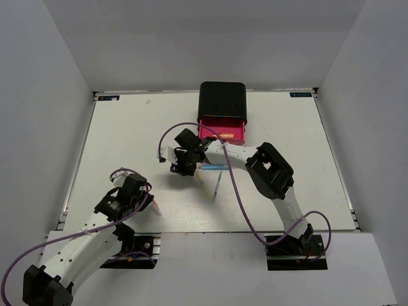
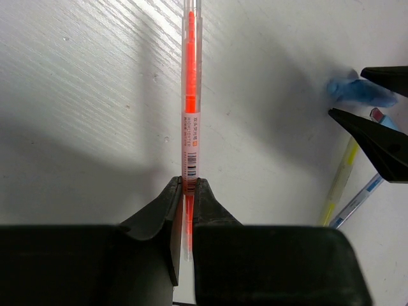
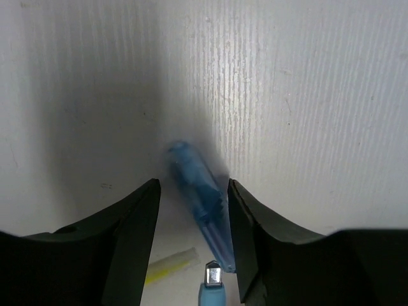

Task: Sort the stationery into containers
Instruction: Pick up the pen from the center of the board.

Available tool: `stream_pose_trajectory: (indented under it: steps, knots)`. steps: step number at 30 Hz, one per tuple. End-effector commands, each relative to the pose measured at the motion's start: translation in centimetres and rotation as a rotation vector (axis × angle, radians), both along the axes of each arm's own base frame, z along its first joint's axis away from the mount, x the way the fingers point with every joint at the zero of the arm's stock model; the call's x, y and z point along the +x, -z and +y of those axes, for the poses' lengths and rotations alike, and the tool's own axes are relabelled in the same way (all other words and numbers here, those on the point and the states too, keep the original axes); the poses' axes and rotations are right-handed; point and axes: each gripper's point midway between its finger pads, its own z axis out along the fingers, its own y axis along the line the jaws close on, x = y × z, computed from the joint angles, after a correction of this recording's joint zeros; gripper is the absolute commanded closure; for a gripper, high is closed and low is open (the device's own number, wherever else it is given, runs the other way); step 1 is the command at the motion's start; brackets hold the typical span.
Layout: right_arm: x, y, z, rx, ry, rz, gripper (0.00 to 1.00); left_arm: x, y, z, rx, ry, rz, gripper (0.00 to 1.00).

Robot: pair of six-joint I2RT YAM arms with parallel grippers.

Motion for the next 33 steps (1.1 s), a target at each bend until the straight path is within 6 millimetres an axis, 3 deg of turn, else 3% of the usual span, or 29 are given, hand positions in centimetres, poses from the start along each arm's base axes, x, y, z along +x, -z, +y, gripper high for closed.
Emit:
stream_pose_trajectory:
  steps: [1,10,17,18,20,23,25,26,27,28,30,31,32,33]
  knots:
    - [-0.8,0.7,-0.6,-0.035,-0.042,0.049,0.49,0.4,0.0,-0.2,-0.007,-0.003,-0.017,0.95]
    - [-0.9,1.4,-1.1,-0.055,-0.075,0.039,0.59,0.4,0.0,-0.2,-0.007,-0.003,-0.017,0.92]
    - [-1.0,3.6,-2.3,-0.121,-0.111,0.017,0.59,0.4,0.0,-0.2,-0.007,-0.003,-0.017,0.91]
    - [-1.0,3.9,-2.5,-0.127,-0.114,0.021,0.62,0.4,0.0,-0.2,-0.007,-0.003,-0.017,0.91]
    - [-1.0,3.7,-2.3,-0.120,-0.123,0.021,0.77,0.4,0.0,-0.2,-0.007,-0.003,-0.017,0.91]
    - [-1.4,1.0,-1.2,-0.047,-0.137,0.037,0.87,0.5,0.0,-0.3,-0.007,-0.003,-0.017,0.91]
    - [-1.9,-3.4,0.2,0.065,-0.158,0.043,0.87,0.7,-0.1,-0.4,-0.011,-0.003,-0.025,0.91]
    - [-2.1,-4.6,0.4,0.094,-0.156,0.059,0.87,0.7,-0.1,-0.3,-0.005,0.004,-0.025,0.91]
    - [-2.1,-8.3,0.6,0.159,-0.162,0.034,0.87,0.8,-0.2,-0.4,-0.010,0.004,-0.033,0.91]
    - [-3.5,-9.7,1.1,0.210,-0.188,0.080,0.87,0.8,0.0,-0.6,-0.017,0.010,-0.031,0.91]
    - [-4.3,-11.6,0.9,0.253,-0.197,0.091,0.87,0.8,0.4,-0.6,-0.014,0.010,-0.026,0.89]
    - [-5.0,-14.5,0.8,0.318,-0.210,0.080,0.87,0.9,0.5,-0.8,-0.015,0.022,-0.022,0.89]
    - [-5.4,-14.8,0.4,0.328,-0.209,0.086,0.87,0.9,0.7,-0.8,-0.011,0.022,-0.014,0.88]
    - [-5.8,-16.4,0.1,0.358,-0.215,0.069,0.87,0.8,1.2,-0.8,-0.006,0.022,-0.006,0.88]
